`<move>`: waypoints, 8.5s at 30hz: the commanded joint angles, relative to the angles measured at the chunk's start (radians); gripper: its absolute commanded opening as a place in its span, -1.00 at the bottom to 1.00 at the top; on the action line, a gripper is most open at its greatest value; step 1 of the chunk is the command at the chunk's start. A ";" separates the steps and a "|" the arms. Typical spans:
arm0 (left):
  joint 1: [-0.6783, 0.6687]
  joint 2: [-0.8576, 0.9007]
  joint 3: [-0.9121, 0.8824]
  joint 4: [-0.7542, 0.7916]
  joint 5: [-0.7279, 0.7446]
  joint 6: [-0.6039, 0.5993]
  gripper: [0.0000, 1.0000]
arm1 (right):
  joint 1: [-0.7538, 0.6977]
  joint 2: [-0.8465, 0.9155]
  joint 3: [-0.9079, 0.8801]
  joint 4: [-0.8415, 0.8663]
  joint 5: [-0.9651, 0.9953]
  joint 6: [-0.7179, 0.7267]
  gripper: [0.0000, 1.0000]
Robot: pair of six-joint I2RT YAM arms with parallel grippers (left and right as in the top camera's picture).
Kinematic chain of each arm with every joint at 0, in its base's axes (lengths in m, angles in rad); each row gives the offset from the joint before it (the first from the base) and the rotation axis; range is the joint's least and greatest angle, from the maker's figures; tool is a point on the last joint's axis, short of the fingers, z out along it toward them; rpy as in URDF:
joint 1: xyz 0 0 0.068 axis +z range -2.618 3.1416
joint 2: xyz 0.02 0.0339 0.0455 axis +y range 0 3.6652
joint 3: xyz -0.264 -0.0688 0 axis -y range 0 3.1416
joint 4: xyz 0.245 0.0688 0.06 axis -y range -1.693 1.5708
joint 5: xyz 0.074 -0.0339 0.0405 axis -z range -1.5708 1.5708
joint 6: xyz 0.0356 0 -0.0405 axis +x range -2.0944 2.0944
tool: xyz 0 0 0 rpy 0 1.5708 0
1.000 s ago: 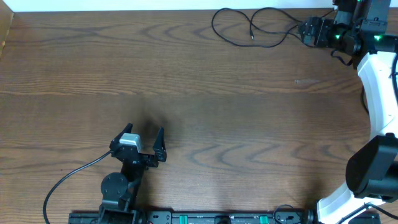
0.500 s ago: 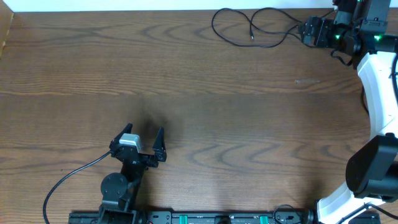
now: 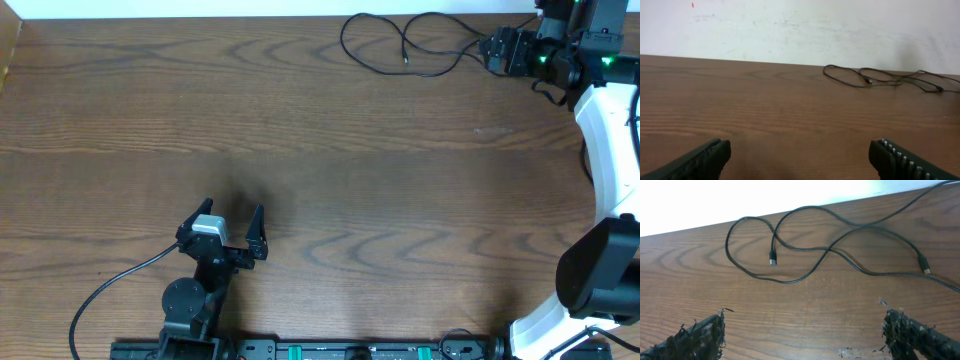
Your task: Untangle cables
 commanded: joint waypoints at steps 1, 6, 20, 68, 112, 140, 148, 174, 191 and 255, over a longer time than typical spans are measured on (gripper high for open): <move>0.005 -0.009 -0.008 -0.045 0.021 0.016 0.86 | 0.003 0.001 0.002 0.002 0.001 -0.013 0.99; 0.005 -0.006 -0.008 -0.045 0.021 0.016 0.86 | 0.003 0.001 0.002 0.002 0.001 -0.013 0.99; 0.005 -0.006 -0.008 -0.045 0.021 0.016 0.86 | 0.003 0.001 0.002 0.002 0.001 -0.013 0.98; 0.005 -0.006 -0.008 -0.045 0.021 0.016 0.86 | 0.028 -0.003 0.002 -0.013 0.015 -0.018 0.99; 0.005 -0.006 -0.008 -0.045 0.021 0.016 0.86 | 0.326 -0.495 -0.865 0.867 0.348 0.013 0.99; 0.005 -0.006 -0.008 -0.045 0.021 0.016 0.86 | 0.323 -1.059 -1.650 1.261 0.379 0.053 0.99; 0.005 -0.006 -0.008 -0.045 0.021 0.016 0.86 | 0.323 -1.213 -1.650 1.048 0.379 0.050 0.98; 0.005 -0.006 -0.008 -0.045 0.021 0.016 0.86 | 0.227 -1.750 -1.650 0.538 0.395 -0.032 0.98; 0.005 -0.006 -0.008 -0.045 0.021 0.016 0.86 | 0.198 -1.820 -1.650 0.538 0.390 -0.033 0.99; 0.005 -0.006 -0.008 -0.045 0.021 0.016 0.86 | 0.198 -1.812 -1.650 0.538 0.389 -0.032 0.98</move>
